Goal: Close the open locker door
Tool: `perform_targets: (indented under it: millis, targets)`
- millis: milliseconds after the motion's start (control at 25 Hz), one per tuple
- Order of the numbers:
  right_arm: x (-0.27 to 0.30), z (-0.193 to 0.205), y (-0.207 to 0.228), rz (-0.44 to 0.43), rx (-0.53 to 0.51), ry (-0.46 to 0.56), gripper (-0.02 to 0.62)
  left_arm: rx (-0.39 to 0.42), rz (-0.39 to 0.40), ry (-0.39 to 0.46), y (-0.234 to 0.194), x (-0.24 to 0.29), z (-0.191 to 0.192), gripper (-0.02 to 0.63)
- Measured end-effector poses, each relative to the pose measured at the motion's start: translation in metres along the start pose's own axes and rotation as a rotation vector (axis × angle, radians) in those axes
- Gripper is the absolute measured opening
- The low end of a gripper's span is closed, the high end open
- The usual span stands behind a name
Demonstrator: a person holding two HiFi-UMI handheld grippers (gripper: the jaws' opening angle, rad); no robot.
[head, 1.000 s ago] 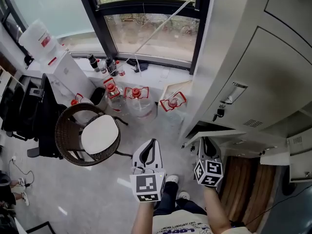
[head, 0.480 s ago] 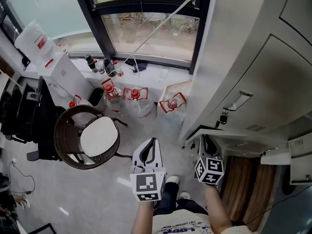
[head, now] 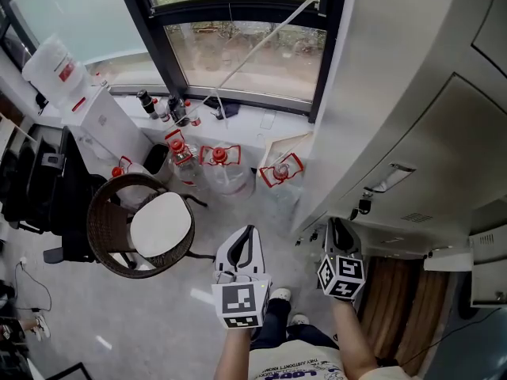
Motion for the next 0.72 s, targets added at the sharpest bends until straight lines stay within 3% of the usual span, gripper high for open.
perform_targets:
  millis: [720]
  targets:
    - [-0.001, -0.003, 0.003, 0.01, 0.01, 0.006, 0.055, 0.005, 0.023, 0.005, 0.009, 0.007, -0.005, 0.005]
Point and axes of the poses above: the fingertips, and each gripper's own axes: x forward along the fingers, y to its right, z out of its underside, the point moved 1 cm from there along -x, backward along the fingers, and after that the axes turned 8 degrees about -z, right-handed, at the moved point
